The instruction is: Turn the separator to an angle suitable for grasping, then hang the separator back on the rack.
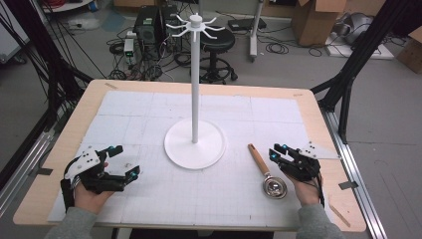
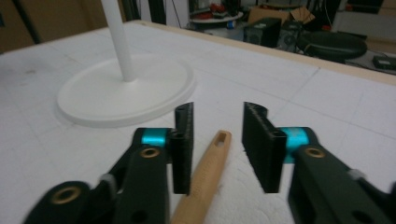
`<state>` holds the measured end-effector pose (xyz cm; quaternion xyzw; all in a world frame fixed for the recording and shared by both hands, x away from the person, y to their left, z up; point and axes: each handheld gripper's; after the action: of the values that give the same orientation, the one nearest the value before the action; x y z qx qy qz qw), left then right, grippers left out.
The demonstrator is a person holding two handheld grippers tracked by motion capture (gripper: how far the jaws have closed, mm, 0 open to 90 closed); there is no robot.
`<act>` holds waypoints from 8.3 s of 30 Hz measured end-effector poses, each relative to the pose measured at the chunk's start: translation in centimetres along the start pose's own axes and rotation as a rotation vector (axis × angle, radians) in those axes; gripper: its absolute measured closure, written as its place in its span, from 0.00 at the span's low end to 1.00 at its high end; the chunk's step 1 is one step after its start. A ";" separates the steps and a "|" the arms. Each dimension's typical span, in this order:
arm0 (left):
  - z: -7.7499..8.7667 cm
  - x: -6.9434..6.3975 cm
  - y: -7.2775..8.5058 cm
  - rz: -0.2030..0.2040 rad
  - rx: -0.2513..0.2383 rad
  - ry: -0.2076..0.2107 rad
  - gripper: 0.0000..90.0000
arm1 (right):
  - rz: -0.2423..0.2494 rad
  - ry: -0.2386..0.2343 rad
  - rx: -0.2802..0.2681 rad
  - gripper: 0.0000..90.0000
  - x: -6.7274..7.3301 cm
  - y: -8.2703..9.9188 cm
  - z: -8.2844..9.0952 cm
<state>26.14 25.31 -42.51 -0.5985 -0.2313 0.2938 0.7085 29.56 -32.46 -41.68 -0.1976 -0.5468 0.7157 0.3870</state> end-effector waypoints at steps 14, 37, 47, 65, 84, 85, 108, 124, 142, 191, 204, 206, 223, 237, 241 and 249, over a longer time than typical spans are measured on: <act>-0.3 0.0 0.2 0.003 0.026 -0.001 0.02 | -0.021 0.016 0.205 1.00 -1.4 0.1 -2.3; -0.5 0.0 0.2 0.018 0.031 0.005 0.02 | -0.041 0.008 0.384 1.00 -3.0 0.3 -6.5; -0.6 0.1 0.3 0.019 0.046 -0.003 0.02 | -0.066 -0.019 0.431 1.00 -3.1 0.0 -7.8; -0.7 0.2 0.4 0.006 0.053 -0.019 0.02 | -0.021 -0.051 0.442 1.00 -2.4 -0.2 -8.3; -0.6 0.2 0.3 0.008 0.051 -0.008 0.02 | 0.005 -0.101 0.455 1.00 -1.5 -0.3 -8.8; -0.7 0.2 0.3 0.007 0.052 -0.009 0.02 | 0.012 -0.101 0.453 1.00 -1.5 -0.3 -8.8; -0.7 0.2 0.4 0.002 0.060 -0.005 0.02 | 0.091 -0.178 0.525 1.00 0.9 -1.0 -10.2; -0.8 0.1 0.4 0.006 0.061 -0.006 0.02 | 0.118 -0.187 0.548 1.00 1.6 -1.2 -10.6; -0.8 0.2 0.4 0.005 0.067 -0.003 0.02 | 0.153 -0.230 0.577 1.00 3.1 -1.4 -11.1; -1.0 0.2 0.5 0.010 0.082 0.000 0.02 | 0.269 -0.412 0.599 1.00 7.3 -1.9 -11.8; -1.1 0.4 0.6 0.018 0.085 -0.006 0.02 | 0.172 -0.511 0.418 0.55 5.9 -3.7 -9.2; -1.1 0.4 0.6 0.019 0.084 -0.006 0.02 | 0.157 -0.513 0.426 0.44 5.7 -3.9 -8.8; -1.2 0.4 0.7 0.018 0.102 -0.012 0.02 | 0.249 -0.431 0.479 0.00 5.2 -4.3 -6.6; -1.0 0.3 0.7 0.014 0.120 -0.011 0.02 | 0.309 -0.400 0.646 0.01 4.3 -3.7 -4.8; -1.0 0.3 0.7 0.013 0.115 -0.012 0.02 | 0.309 -0.381 0.655 0.01 3.7 -3.9 -4.2; -1.0 0.3 0.7 0.009 0.124 -0.009 0.02 | 0.306 -0.385 0.714 0.01 3.3 -3.6 -4.0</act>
<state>26.94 24.90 -43.37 -0.5534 -0.2131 0.3132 0.7418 31.50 -27.03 -39.16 0.0073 -0.2915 0.9329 0.2115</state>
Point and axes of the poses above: each handheld gripper's, and its own axes: z roughly backward along the jaws, y roughly out of its underside, x roughly to its left, and after that the axes turned 5 degrees about -z, right-handed
